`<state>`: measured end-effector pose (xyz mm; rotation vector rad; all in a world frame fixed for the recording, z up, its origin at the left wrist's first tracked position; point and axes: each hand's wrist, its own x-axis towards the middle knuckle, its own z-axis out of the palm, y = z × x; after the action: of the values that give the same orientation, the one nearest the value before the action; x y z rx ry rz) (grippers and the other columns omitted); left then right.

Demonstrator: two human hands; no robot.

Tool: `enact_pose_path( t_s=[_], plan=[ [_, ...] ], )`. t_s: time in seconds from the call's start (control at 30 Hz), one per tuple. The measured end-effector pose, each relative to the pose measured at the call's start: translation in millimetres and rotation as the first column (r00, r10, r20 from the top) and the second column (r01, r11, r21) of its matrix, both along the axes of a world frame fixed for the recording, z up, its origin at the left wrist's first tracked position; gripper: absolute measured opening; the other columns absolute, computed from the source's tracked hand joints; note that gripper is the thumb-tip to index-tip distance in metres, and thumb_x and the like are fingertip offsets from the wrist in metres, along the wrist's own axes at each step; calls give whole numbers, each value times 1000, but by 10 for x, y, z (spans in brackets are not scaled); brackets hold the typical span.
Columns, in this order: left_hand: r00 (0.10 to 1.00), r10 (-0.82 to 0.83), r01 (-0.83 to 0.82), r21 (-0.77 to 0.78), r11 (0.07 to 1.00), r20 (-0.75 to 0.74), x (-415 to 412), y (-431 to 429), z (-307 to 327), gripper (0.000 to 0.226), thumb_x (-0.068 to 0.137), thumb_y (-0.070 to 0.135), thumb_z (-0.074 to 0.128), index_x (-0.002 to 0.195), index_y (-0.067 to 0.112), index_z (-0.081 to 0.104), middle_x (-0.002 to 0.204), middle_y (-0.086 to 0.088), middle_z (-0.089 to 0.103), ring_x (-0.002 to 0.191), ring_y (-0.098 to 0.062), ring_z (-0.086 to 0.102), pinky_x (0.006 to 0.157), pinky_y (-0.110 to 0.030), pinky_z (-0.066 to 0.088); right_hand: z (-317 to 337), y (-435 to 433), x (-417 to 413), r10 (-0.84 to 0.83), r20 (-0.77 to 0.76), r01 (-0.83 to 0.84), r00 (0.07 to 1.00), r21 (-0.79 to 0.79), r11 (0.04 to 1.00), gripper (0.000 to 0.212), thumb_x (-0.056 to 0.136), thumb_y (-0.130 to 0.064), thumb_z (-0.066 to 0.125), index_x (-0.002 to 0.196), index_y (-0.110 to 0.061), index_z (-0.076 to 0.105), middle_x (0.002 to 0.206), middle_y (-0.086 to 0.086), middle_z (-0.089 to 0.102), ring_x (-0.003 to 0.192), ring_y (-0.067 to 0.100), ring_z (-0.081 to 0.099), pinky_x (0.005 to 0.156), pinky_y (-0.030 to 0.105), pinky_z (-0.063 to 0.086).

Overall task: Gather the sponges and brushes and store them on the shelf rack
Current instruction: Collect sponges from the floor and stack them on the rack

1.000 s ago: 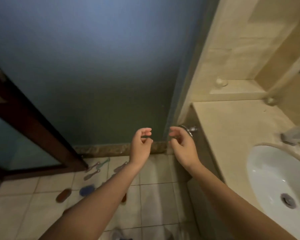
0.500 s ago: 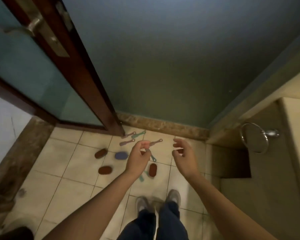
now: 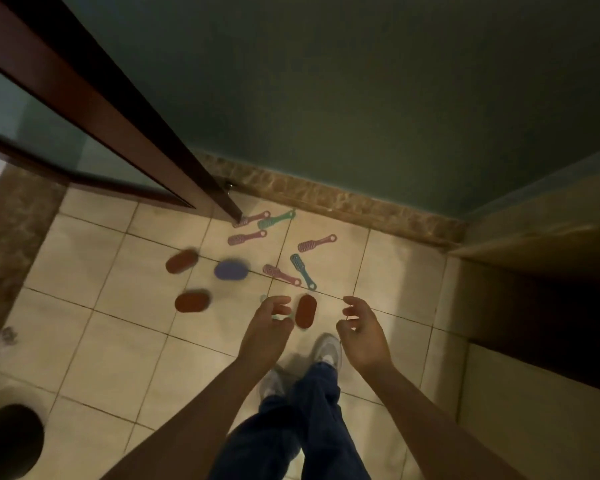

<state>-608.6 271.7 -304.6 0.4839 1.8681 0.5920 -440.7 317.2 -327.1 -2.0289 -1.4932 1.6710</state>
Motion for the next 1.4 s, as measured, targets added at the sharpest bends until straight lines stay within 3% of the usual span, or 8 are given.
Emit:
enact_pose_path(
  t_s=[0.27, 0.43, 0.63, 0.8, 0.93, 1.13, 1.3, 1.4],
  plan=[
    [999, -44, 45, -92, 995, 13, 93, 139, -1521, 35, 87, 3, 57, 115, 25, 55, 106, 6, 62, 93, -15, 61, 89, -44, 52, -1523, 73, 11, 29, 71, -15, 997, -184, 983, 45, 93, -17, 54, 136, -26, 43, 126, -3, 54, 99, 13, 57, 81, 26, 46],
    [994, -112, 112, -171, 979, 10, 49, 101, -2497, 39, 89, 7, 55, 126, 19, 53, 117, 2, 60, 101, -19, 59, 90, -40, 50, -2479, 8, -105, 59, 100, -32, 993, -248, 968, 52, 91, -19, 55, 140, -25, 39, 132, 0, 52, 101, 15, 57, 92, 36, 50],
    [995, -75, 86, -211, 974, 58, -45, 49, -3435, 44, 91, 9, 54, 133, 18, 49, 128, 0, 55, 113, -18, 55, 98, -41, 49, -3487, -106, -347, 4, 90, 26, 996, -324, 946, 59, 90, -10, 53, 143, -26, 34, 140, 4, 48, 117, 22, 54, 98, 41, 50],
    [990, -55, 84, -226, 971, 132, -100, -33, -4018, 51, 94, 12, 54, 143, 17, 40, 138, -2, 49, 113, -11, 47, 89, -27, 40, -4070, -222, -465, -9, 106, 49, 994, -382, 923, 71, 91, -4, 53, 151, -25, 21, 147, 8, 43, 130, 28, 48, 101, 39, 47],
    [989, -46, 75, -206, 976, 139, -87, -62, -4293, 51, 95, 13, 52, 144, 17, 39, 139, -4, 50, 111, -8, 45, 84, -24, 37, -4298, -268, -511, -47, 94, 81, 994, -395, 915, 71, 92, -2, 52, 151, -23, 20, 147, 8, 43, 132, 29, 45, 108, 45, 41],
    [979, 46, -9, -184, 983, 198, -116, -126, -4278, 43, 95, 15, 53, 138, 13, 45, 122, -1, 57, 103, -11, 52, 78, -20, 42, -4184, -256, -660, -110, 95, 136, 989, -351, 926, 55, 92, -7, 55, 142, -21, 36, 136, 7, 52, 121, 26, 53, 101, 40, 48],
    [966, 147, -125, -113, 986, 213, -401, -224, -4077, 37, 95, 23, 57, 129, 10, 53, 117, -5, 62, 109, -20, 60, 85, -26, 49, -3899, -194, -1062, -76, 57, 89, 995, -269, 959, 46, 90, -9, 55, 134, -19, 47, 117, 6, 63, 105, 22, 61, 90, 36, 53],
    [940, 293, -275, -119, 954, 177, -690, -256, -3997, 43, 94, 28, 59, 132, 11, 50, 120, -7, 59, 111, -23, 59, 92, -33, 51, -3784, -172, -1445, -43, 26, 48, 999, -257, 965, 42, 88, -9, 54, 129, -16, 52, 109, 9, 66, 99, 23, 64, 90, 42, 55]
  ],
)
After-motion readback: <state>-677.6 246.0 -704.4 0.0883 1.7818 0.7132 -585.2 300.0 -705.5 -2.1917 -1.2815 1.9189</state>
